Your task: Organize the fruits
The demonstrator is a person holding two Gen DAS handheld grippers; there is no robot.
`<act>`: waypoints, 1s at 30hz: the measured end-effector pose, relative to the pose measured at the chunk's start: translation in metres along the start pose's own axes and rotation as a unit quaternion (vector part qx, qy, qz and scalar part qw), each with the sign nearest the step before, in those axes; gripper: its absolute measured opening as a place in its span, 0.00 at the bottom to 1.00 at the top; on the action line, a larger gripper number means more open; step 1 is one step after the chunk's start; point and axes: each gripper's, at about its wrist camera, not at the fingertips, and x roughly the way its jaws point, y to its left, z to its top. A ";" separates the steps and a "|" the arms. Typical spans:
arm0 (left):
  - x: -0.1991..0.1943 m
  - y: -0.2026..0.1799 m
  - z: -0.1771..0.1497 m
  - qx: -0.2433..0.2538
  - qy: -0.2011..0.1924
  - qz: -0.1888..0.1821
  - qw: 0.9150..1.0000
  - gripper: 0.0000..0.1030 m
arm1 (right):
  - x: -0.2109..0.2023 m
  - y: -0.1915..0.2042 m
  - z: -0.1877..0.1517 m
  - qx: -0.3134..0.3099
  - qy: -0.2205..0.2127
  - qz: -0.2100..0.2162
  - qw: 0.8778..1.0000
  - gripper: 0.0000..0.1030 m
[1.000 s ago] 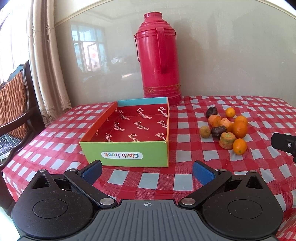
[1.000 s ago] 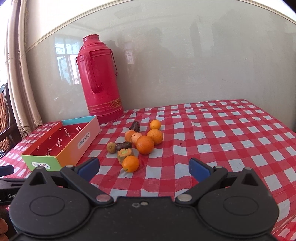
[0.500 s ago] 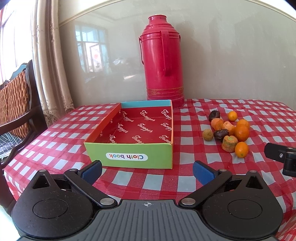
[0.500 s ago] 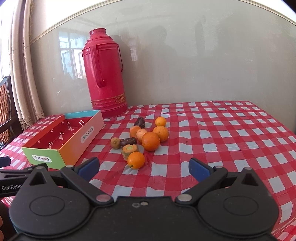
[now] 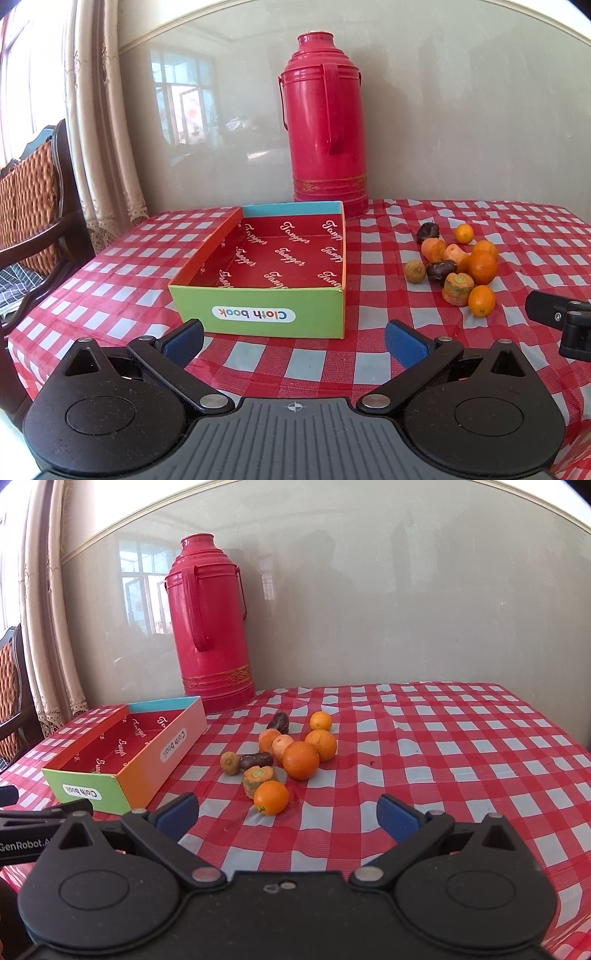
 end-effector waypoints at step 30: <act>-0.001 -0.013 0.005 0.027 -0.005 -0.012 1.000 1.00 | -0.003 0.001 0.002 -0.008 -0.010 -0.005 1.000 0.94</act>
